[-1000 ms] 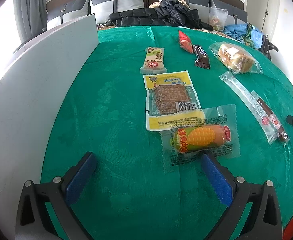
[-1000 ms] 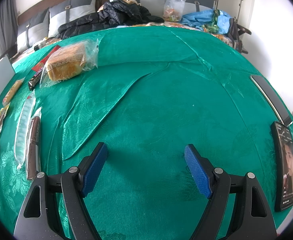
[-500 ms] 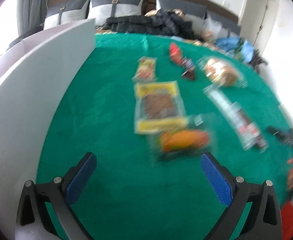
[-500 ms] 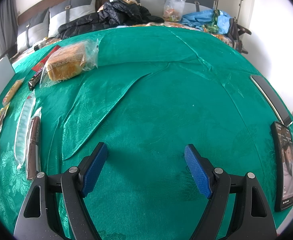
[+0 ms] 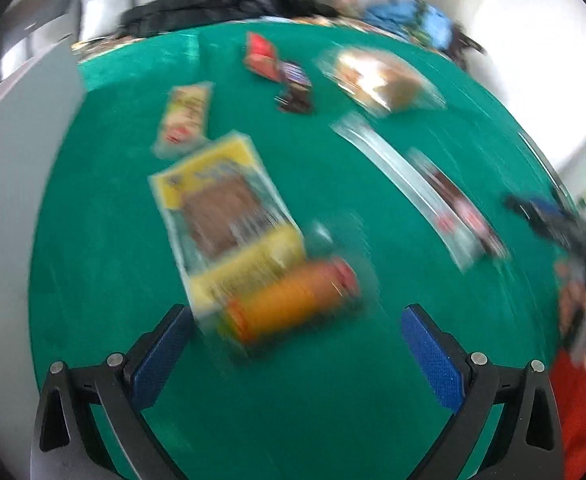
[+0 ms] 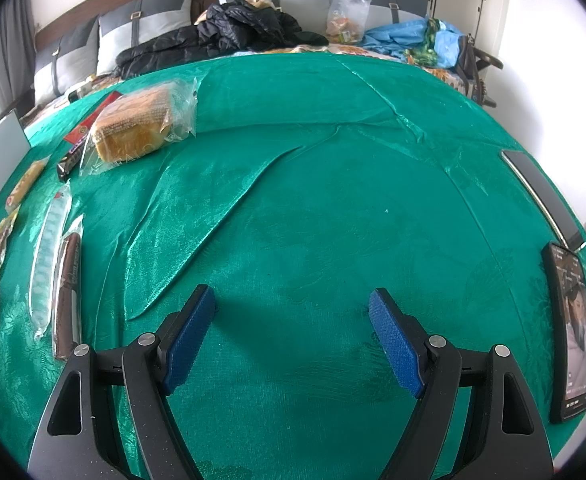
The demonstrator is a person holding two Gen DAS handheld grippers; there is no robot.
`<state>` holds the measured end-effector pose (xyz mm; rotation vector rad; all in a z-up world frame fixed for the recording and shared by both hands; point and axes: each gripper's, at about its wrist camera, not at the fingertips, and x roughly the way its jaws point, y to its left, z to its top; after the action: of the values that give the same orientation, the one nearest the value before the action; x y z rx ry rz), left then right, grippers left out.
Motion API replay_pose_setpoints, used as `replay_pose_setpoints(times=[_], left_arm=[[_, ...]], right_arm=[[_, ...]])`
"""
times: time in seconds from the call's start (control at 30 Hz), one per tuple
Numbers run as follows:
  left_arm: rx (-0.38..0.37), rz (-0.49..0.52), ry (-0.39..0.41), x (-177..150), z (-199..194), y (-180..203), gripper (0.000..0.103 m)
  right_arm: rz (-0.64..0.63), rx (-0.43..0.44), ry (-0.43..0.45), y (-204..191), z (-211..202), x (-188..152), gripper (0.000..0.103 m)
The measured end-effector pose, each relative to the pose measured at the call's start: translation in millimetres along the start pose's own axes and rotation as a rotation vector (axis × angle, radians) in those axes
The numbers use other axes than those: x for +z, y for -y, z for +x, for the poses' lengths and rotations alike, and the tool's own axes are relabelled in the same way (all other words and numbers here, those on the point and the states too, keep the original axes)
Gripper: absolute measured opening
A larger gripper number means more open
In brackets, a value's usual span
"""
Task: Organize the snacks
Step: 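Lower the left gripper onto the yellow corn-printed sausage packet and grasp it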
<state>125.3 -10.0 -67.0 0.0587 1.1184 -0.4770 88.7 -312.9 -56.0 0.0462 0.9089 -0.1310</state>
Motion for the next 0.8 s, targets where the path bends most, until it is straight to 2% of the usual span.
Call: replay_pose_setpoints(times=[0.03,0.07,0.13,0.17,0.27,0.33,0.37,0.43,0.5,0.53,0.57,0.6,0.63,0.67,0.73,0.8], left_arm=[[-0.037,0.009,-0.017,-4.1,-1.4,3.3,0.102],[-0.128,0.029,-0.056,-11.7,-4.7,10.3,0.102],[-0.180,0.083,-0.071,-18.6,-15.1,21.4,0.102],[-0.178,0.101,-0.062,-18.6,-20.0,25.3,0.102],[-0.088,0.105,0.005,-5.6,-31.6,25.8,0.102],[0.046,0.109,0.049,13.1,-29.8,24.2,0.102],[0.085,0.118,0.049,18.4,-25.3,24.8,0.102],[0.159,0.171,0.022,25.9,-9.4,31.8,0.093],[0.214,0.218,-0.027,25.7,7.0,39.3,0.069],[0.245,0.243,-0.038,24.1,13.3,44.4,0.069],[0.240,0.241,-0.018,23.3,10.7,44.5,0.062],[0.243,0.229,-0.033,22.3,13.0,44.4,0.053],[0.234,0.207,-0.029,21.4,12.2,43.3,0.049],[0.227,0.194,-0.025,19.7,11.4,42.6,0.033],[0.229,0.145,-0.008,10.9,2.9,36.9,0.030],[0.190,0.068,0.022,0.9,-6.5,30.0,0.030]], right_arm=[[0.000,0.000,0.000,0.3,0.2,0.3,0.082],[0.000,0.000,0.000,-0.1,0.0,0.0,0.082],[0.000,0.000,0.000,0.2,0.3,0.3,0.082],[0.000,0.000,0.000,-0.1,0.1,0.0,0.082],[0.000,0.000,0.000,-0.2,0.1,0.1,0.082],[0.000,0.000,0.000,-0.3,0.1,0.0,0.082],[0.000,-0.001,0.000,-0.2,0.2,0.0,0.082],[0.000,-0.001,0.000,-0.1,0.3,0.2,0.082],[0.000,-0.001,0.000,-0.4,0.1,-0.2,0.082],[0.000,-0.001,0.000,-0.1,0.3,0.1,0.082],[0.001,0.000,0.000,-0.4,0.2,-0.2,0.082],[0.001,0.000,0.000,-0.2,0.2,-0.1,0.082],[0.001,0.000,0.000,-0.1,0.3,0.0,0.082],[0.001,0.000,0.000,-0.5,0.2,-0.2,0.082],[0.001,0.000,0.000,-0.3,0.2,0.2,0.082],[0.001,0.000,0.000,-0.7,0.3,-0.3,0.082]])
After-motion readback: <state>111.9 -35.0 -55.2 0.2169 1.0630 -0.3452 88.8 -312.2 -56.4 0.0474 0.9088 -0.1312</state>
